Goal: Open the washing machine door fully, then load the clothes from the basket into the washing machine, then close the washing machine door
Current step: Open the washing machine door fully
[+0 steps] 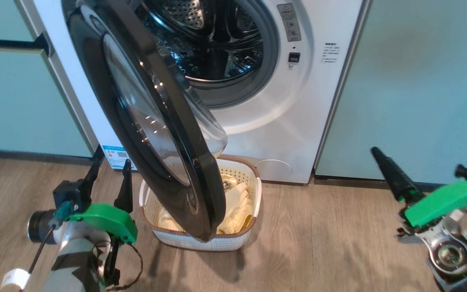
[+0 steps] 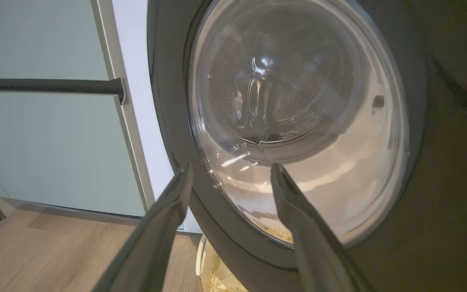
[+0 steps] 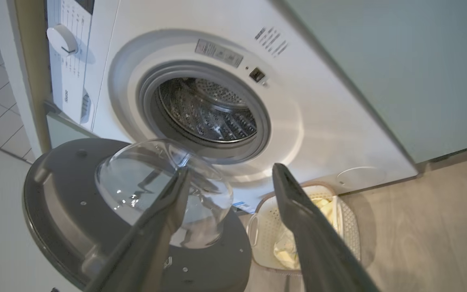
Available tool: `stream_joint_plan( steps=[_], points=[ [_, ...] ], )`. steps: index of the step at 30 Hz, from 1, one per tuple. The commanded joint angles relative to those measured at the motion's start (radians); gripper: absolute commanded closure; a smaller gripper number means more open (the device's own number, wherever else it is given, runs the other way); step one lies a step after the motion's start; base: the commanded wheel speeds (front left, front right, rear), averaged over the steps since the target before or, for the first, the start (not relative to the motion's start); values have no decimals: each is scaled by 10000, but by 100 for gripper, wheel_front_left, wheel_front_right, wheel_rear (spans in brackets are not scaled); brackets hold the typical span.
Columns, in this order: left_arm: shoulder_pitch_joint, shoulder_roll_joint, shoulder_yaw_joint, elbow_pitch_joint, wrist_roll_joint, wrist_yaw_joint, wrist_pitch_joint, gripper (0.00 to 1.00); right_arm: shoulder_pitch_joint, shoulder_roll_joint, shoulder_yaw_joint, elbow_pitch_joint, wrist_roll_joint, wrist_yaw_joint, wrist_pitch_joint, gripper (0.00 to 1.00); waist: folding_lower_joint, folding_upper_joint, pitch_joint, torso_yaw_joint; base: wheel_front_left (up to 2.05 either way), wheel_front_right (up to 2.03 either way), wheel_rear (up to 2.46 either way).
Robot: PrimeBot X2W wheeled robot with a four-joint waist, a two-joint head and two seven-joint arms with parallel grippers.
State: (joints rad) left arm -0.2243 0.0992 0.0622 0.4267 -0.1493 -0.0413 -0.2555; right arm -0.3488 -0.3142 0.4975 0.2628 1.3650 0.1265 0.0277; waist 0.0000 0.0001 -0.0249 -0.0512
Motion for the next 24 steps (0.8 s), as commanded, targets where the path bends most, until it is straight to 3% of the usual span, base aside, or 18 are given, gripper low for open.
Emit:
stream_joint_plan(
  steps=[1, 6, 11, 24],
  points=[
    [-263, 325, 413, -375, 35, -36, -63, 0, -87, -346, 187, -278, -114, 42, -607, 0, 0, -1, -51, -94, 0, 0, 0],
    [-134, 343, 631, -381, 48, -119, -63, 0, 72, -1114, 886, 92, -392, 42, -2371, 0, 0, -1, -138, -291, 0, 0, 0],
    [-10, 300, 745, -393, 83, -168, -63, 0, 190, -1403, 945, 452, -956, 42, -2869, 0, 0, -1, -196, -414, 0, 0, 0],
    [42, 270, 985, -371, 160, -308, -63, 0, 1494, -412, -1773, 346, -4557, 42, -2893, 0, 0, -1, -155, -533, 0, 0, 0]
  ],
)
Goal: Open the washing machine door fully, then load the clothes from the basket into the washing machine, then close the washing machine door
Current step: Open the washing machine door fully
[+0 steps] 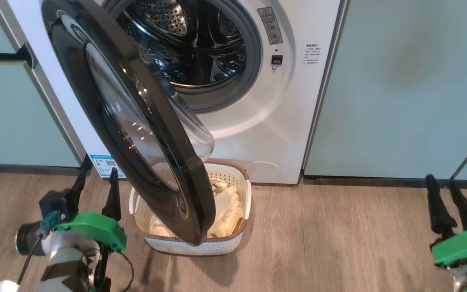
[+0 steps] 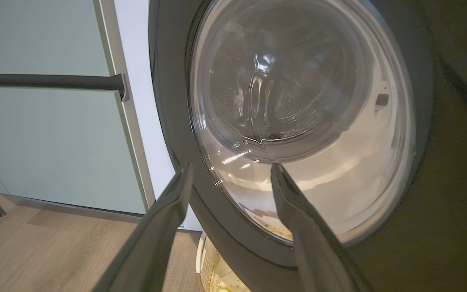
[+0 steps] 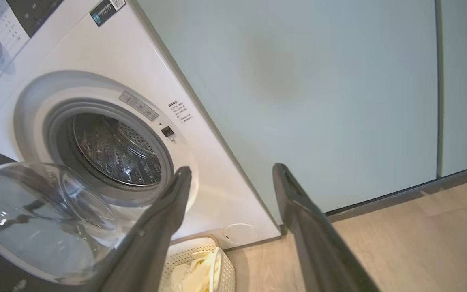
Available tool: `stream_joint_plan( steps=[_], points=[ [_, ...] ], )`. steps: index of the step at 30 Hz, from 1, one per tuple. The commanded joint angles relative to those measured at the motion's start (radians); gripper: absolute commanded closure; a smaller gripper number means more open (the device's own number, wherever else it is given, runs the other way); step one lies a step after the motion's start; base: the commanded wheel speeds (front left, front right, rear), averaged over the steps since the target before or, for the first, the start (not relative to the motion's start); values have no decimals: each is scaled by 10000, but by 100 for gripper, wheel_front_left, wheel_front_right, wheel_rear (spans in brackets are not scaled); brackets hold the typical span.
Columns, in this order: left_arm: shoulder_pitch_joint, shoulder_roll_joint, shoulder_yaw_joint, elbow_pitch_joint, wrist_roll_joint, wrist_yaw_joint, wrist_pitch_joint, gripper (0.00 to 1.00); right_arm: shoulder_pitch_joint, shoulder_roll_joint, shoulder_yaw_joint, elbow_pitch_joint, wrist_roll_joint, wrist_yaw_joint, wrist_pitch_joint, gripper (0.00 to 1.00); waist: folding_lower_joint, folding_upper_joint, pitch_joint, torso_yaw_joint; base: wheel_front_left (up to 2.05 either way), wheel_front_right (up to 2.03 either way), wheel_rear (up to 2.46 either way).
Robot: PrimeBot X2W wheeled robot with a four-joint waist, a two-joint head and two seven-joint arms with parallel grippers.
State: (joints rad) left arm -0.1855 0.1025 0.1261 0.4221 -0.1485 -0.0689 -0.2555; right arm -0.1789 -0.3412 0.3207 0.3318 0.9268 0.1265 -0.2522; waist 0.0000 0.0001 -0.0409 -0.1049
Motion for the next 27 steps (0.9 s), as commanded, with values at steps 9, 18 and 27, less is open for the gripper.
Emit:
stream_joint_plan(
  steps=[9, 18, 27],
  points=[
    [-378, 185, 465, -255, 228, -90, -63, 0, 666, 523, -1393, -871, -3128, 42, -94, 0, 0, -1, 52, 24, 0, 0, 0],
    [-373, 111, 537, -187, 298, -148, -63, 0, 1320, 914, -1904, -1116, -4388, 42, -95, 0, 0, -1, 30, 33, 0, 0, 0],
    [-368, 13, 461, -87, 403, -215, -63, 0, 1566, 1040, -2044, -1179, -4924, 42, -95, 0, 0, -1, 26, 103, 0, 0, 0]
  ],
)
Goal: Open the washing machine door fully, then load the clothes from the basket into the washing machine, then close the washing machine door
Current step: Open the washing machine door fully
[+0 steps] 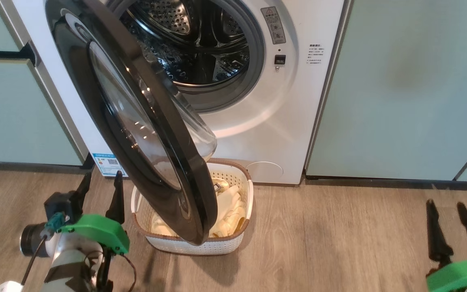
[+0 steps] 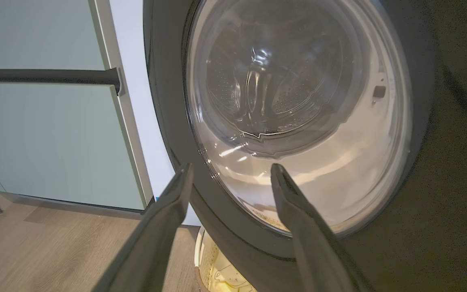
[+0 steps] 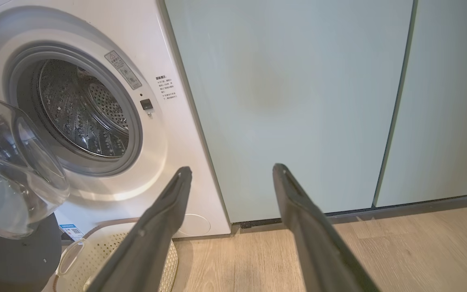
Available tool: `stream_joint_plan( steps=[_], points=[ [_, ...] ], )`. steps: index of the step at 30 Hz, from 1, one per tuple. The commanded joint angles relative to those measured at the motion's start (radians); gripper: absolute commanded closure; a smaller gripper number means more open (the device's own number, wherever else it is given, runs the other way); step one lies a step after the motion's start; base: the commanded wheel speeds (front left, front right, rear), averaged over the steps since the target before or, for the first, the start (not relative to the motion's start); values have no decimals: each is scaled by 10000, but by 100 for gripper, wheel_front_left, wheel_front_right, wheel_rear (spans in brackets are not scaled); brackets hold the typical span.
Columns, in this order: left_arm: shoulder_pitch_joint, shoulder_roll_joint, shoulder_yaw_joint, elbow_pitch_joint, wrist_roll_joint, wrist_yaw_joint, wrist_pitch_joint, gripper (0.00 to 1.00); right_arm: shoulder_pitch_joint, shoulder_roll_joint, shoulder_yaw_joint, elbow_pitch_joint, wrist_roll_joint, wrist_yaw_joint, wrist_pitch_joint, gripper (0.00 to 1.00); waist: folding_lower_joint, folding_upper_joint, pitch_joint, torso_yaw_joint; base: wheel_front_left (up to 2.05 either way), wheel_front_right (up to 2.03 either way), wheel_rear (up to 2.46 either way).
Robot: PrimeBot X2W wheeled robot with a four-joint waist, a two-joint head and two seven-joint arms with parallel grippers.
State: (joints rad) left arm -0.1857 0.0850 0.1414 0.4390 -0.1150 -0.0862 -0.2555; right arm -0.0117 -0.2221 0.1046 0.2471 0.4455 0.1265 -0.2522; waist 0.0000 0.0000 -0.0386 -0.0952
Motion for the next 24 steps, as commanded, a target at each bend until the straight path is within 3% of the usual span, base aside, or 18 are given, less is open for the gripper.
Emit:
stream_joint_plan(
  steps=[1, 24],
  points=[
    [-361, 178, 305, -251, 73, -47, -63, 0, -81, -148, 124, -334, -148, 42, -95, 0, 0, 0, 4, 12, 0, 0, 0],
    [-308, 76, 397, -136, 90, -138, -63, 0, -89, -121, -108, -514, -667, 42, -95, 0, 0, 0, -29, 29, 0, 0, 0]
  ],
)
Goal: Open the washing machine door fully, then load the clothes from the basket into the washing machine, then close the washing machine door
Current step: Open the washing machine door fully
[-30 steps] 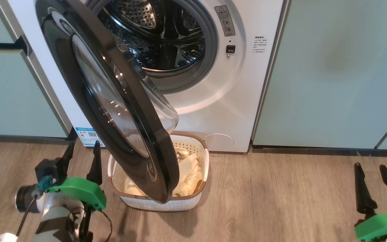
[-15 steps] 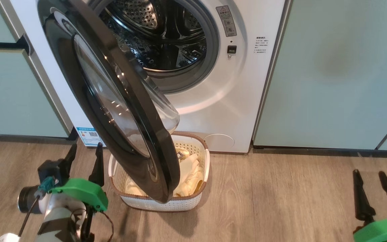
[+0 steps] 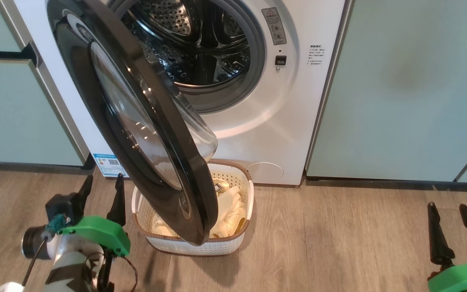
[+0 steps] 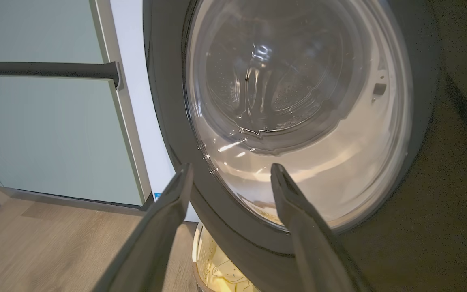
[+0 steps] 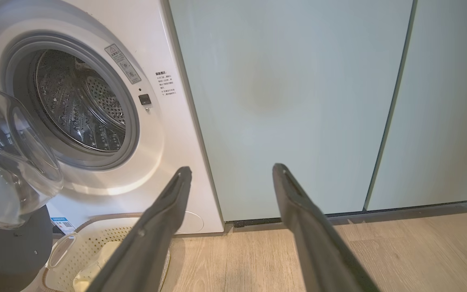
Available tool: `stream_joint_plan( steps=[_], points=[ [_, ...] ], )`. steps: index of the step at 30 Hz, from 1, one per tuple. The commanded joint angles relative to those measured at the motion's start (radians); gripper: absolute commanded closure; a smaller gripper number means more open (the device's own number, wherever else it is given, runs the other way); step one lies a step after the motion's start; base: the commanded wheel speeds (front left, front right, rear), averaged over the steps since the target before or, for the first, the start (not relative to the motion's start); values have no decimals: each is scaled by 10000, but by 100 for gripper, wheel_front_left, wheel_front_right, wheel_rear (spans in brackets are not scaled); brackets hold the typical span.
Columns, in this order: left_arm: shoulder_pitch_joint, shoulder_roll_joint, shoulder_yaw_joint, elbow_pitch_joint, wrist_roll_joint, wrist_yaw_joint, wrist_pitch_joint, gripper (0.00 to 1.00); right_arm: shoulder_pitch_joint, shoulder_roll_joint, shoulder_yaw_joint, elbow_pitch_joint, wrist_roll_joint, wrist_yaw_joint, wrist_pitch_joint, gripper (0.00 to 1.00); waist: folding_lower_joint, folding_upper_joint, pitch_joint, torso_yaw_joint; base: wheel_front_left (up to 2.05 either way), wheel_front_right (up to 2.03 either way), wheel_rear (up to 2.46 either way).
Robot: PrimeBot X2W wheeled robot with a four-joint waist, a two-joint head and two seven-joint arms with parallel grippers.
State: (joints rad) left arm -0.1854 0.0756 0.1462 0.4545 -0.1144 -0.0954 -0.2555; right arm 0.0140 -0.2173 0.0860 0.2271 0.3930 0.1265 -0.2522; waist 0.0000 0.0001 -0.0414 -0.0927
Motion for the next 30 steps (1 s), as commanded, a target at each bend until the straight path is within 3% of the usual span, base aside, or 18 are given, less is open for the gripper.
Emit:
stream_joint_plan(
  steps=[1, 13, 14, 15, 17, 30],
  points=[
    [-308, 170, 355, -289, 87, -50, -63, 0, -345, -169, 75, -300, -146, 42, -95, 0, 0, -1, -4, 5, 0, 0, 0],
    [-286, 120, 357, -233, 72, -107, -63, 0, -369, -110, -67, -249, -257, 42, -95, 0, 0, -1, -3, 52, 0, 0, 0],
    [-283, 117, 344, -182, 62, -117, -63, 13, -373, -108, -77, -250, -266, 42, -95, 0, 0, -1, -3, 58, 0, 0, 0],
    [-283, 129, 317, -120, 73, -127, -63, 60, -375, -105, -86, -256, -276, 42, -95, 0, 0, -1, -4, 64, 0, 0, 0],
    [-305, 153, 305, -155, 136, -109, -63, 100, -370, -101, -99, -263, -293, 42, -95, 0, 0, -1, 0, 78, 0, 0, 0],
    [-732, -53, 1334, -1607, -1030, 187, -59, 100, -331, -64, -162, -180, -297, 42, -95, 0, 0, -1, -31, 187, 0, 0, 0]
  ],
)
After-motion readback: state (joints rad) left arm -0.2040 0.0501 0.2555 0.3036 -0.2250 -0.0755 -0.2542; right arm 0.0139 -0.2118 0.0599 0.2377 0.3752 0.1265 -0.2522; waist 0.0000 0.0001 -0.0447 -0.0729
